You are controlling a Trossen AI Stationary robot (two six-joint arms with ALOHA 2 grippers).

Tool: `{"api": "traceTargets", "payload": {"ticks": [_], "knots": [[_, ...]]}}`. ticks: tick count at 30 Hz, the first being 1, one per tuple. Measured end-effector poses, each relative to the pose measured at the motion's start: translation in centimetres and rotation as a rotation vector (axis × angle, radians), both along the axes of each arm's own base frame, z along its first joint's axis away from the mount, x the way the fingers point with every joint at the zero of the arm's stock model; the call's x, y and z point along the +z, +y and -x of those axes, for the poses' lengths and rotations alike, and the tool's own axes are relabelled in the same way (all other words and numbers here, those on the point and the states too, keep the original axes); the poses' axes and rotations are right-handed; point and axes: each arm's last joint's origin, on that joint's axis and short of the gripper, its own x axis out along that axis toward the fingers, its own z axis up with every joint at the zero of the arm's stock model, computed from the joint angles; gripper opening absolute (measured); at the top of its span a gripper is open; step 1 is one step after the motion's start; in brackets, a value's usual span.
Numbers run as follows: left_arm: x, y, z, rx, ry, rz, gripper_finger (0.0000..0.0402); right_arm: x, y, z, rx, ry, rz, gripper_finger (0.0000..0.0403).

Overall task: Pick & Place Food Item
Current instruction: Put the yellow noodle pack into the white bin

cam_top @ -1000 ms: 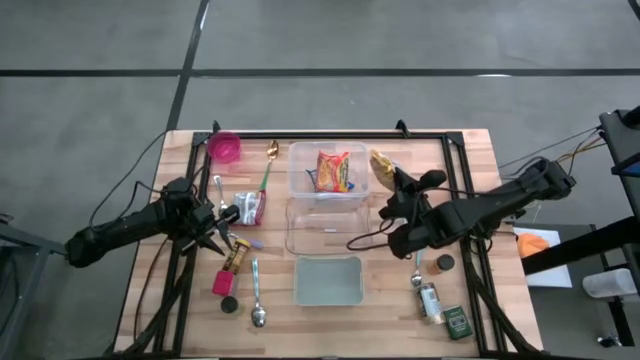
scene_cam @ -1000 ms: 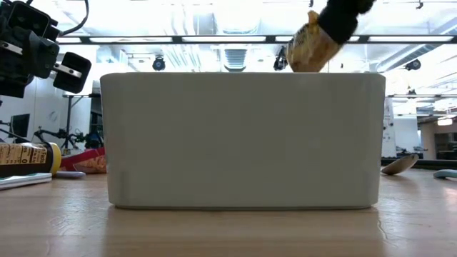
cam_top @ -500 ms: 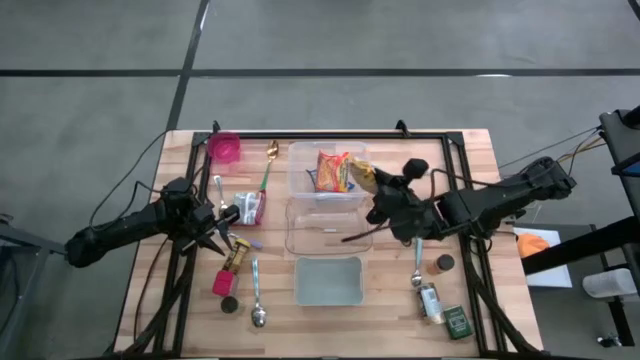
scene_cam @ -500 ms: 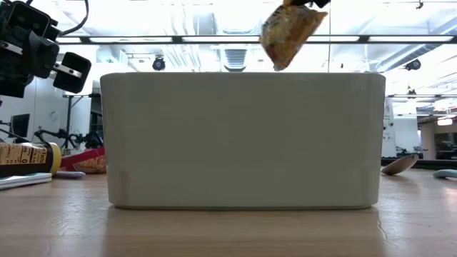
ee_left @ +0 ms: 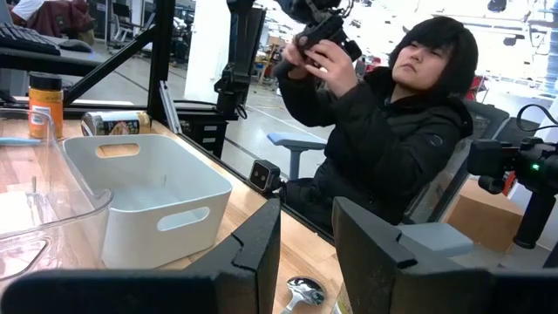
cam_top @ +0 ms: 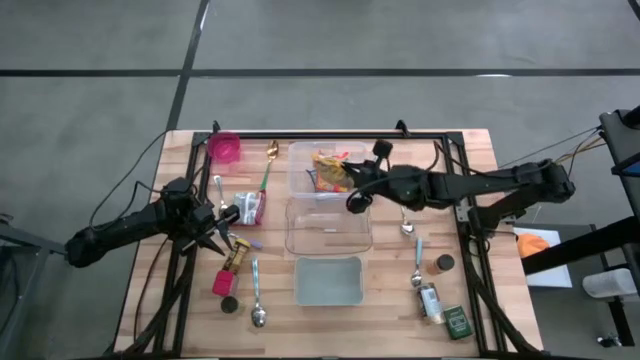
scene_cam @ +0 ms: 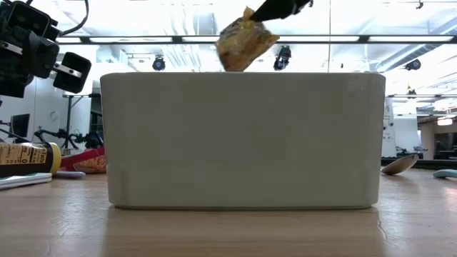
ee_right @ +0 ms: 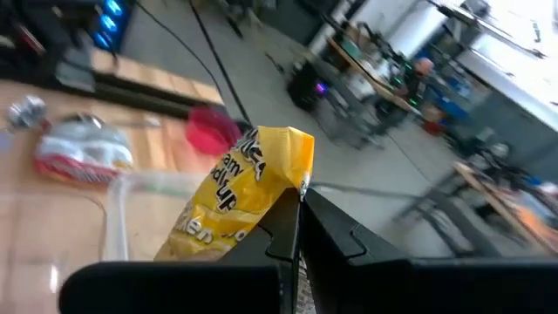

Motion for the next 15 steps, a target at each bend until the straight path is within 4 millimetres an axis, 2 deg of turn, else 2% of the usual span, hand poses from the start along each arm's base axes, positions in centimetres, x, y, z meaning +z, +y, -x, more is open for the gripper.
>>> {"api": "traceTargets", "payload": {"ticks": [8, 15], "knots": [[0.0, 0.0, 0.0, 0.000, 0.000, 0.000, 0.0111, -2.8, -2.6, 0.1, 0.140, -0.057, -0.054, 0.0008], [0.0, 0.0, 0.0, 0.000, 0.000, 0.000, 0.0111, -5.9, -3.6, 0.9, 0.179, -0.043, -0.161, 0.0008]]}}
